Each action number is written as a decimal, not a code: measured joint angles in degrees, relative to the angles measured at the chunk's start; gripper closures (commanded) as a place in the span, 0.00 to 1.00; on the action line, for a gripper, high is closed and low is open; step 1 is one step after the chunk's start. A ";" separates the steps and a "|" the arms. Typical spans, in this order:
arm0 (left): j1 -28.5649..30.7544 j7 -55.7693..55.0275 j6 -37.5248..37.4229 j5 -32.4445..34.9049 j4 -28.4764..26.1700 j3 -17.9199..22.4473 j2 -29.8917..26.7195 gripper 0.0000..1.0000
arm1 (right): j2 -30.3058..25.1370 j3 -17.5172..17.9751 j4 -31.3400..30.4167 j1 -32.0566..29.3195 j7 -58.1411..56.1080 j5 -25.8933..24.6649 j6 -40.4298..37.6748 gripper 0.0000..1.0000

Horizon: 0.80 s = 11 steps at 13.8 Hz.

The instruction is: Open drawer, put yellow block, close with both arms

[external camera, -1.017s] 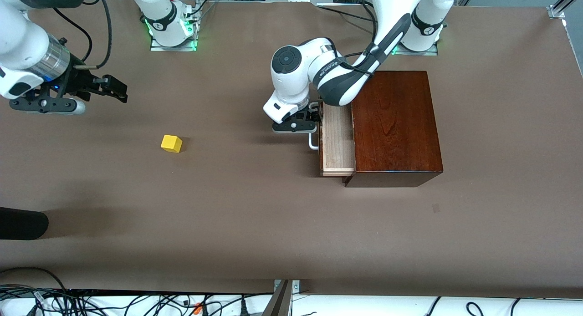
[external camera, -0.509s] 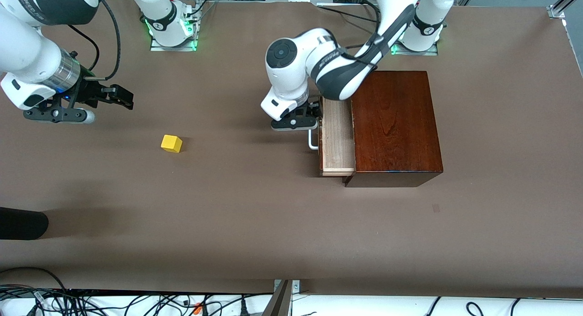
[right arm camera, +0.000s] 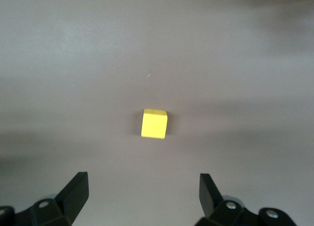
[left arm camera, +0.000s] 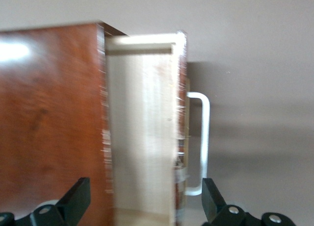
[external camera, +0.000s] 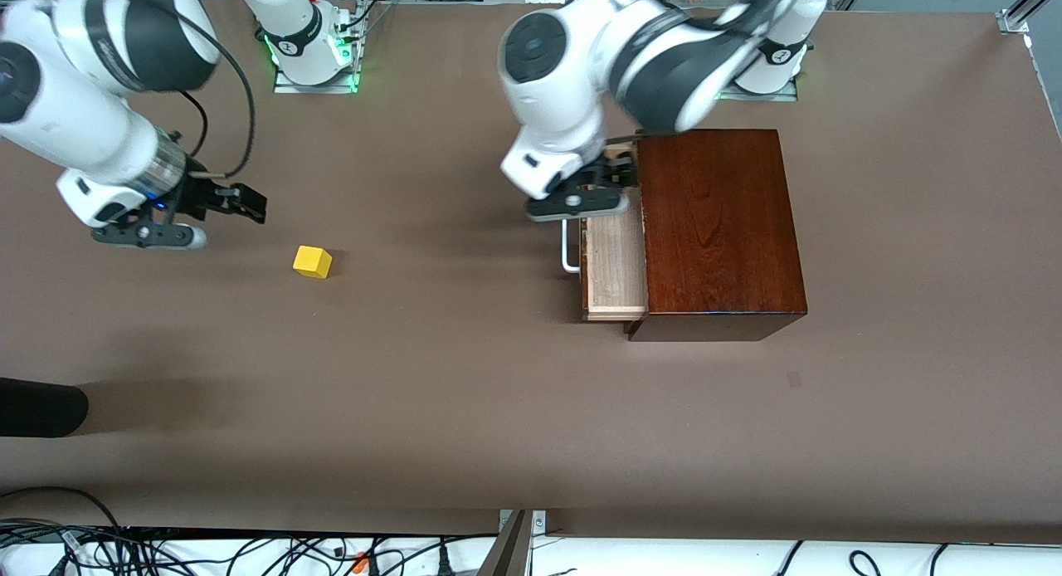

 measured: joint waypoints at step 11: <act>22.56 35.70 -4.43 -13.47 -5.43 11.25 -14.76 0.00 | 15.01 -0.50 -13.20 -0.14 0.39 0.03 32.38 0.00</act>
